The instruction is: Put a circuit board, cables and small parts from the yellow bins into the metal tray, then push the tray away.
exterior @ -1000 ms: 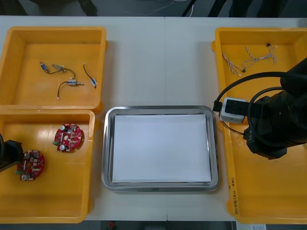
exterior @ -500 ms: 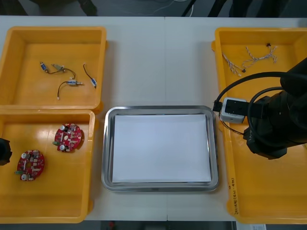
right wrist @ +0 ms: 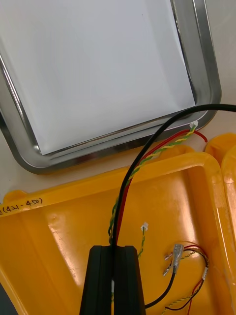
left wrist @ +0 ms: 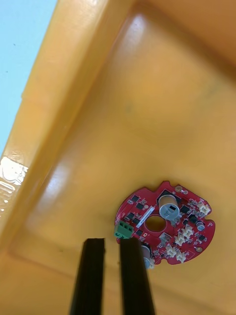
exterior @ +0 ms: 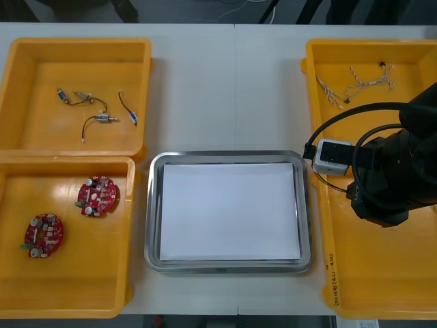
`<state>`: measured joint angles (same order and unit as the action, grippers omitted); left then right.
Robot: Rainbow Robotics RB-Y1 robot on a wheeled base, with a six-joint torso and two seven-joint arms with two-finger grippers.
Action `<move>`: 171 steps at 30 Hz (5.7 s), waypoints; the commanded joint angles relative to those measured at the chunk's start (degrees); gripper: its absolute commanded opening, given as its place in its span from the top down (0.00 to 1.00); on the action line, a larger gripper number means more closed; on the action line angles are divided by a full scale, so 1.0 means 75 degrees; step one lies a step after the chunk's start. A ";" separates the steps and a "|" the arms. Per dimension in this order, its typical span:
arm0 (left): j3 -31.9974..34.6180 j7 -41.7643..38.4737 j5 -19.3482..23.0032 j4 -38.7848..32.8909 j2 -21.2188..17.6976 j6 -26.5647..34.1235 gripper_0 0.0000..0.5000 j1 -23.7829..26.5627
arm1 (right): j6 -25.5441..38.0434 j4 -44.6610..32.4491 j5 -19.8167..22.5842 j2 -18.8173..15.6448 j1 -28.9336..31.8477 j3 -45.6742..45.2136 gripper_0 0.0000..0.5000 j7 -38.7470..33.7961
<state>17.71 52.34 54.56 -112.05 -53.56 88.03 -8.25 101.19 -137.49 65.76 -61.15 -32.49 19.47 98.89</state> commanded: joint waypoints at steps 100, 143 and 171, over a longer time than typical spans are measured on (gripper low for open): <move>0.0779 -0.4085 -0.2763 -0.1057 0.2712 -0.0253 0.00 -0.0928 | 0.0078 -0.0195 0.0022 -0.0143 -0.0227 0.0076 1.00 -0.0166; -0.0299 -0.4647 -0.4017 -0.1021 0.3509 -0.0511 0.00 -0.0623 | 0.0195 -0.0195 -0.0037 -0.0143 -0.0227 0.0076 1.00 -0.0166; -0.0475 -0.4553 -0.4286 -0.1010 0.3544 -0.0511 1.00 -0.0670 | 0.0207 -0.0195 -0.0049 -0.0155 -0.0227 0.0076 1.00 -0.0166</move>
<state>14.80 21.59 23.22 -118.34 -27.85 84.71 -13.55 102.32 -137.52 65.75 -61.15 -32.52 19.61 98.89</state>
